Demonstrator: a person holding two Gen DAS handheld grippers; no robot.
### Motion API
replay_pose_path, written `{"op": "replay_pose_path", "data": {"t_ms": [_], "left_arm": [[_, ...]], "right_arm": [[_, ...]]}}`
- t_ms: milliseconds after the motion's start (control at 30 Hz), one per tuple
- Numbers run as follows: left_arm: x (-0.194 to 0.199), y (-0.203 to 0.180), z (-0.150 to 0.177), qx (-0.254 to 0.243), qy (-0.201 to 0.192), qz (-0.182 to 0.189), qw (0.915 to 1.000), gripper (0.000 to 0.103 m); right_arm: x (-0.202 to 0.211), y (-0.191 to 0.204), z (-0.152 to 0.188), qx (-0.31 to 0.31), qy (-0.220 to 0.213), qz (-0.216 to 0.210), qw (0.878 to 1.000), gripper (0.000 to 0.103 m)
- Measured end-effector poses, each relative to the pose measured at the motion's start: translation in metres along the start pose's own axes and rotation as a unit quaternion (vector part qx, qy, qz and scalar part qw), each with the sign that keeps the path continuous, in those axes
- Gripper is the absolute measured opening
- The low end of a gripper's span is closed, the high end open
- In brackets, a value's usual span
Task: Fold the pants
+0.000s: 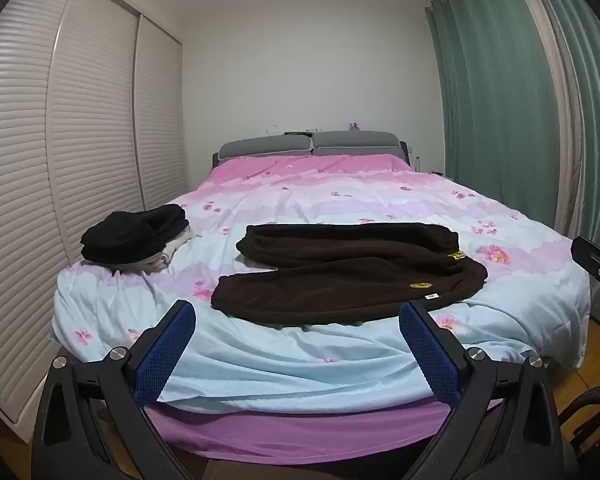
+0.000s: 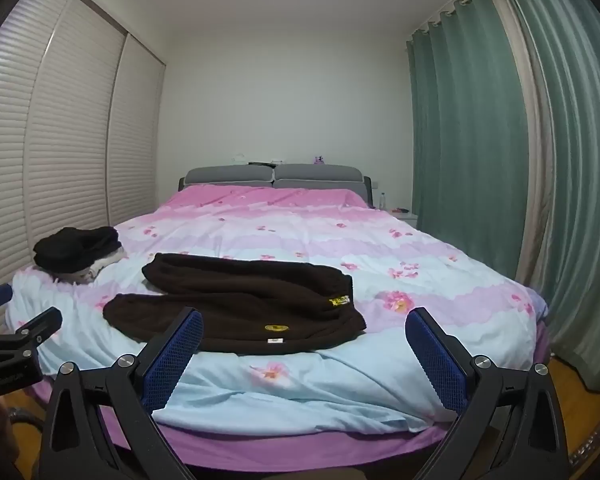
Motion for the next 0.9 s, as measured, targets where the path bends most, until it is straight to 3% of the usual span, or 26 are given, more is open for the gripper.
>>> {"op": "replay_pose_path", "data": {"t_ms": [900], "left_arm": [[0.0021, 0.0011, -0.0034, -0.007, -0.003, 0.014, 0.9999, 0.103]], "right_arm": [[0.0022, 0.0011, -0.001, 0.001, -0.004, -0.001, 1.0, 0.103]]}}
Point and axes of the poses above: each gripper's, at about its wrist camera, not at the fingertips, and x roughly against the way its jaws point, y to its left, z to its underside, the point moved 8 cm from there along -x, roughly the way its jaws point, and after that the axes turned 8 degrees about -x, right-handed, at the moved point
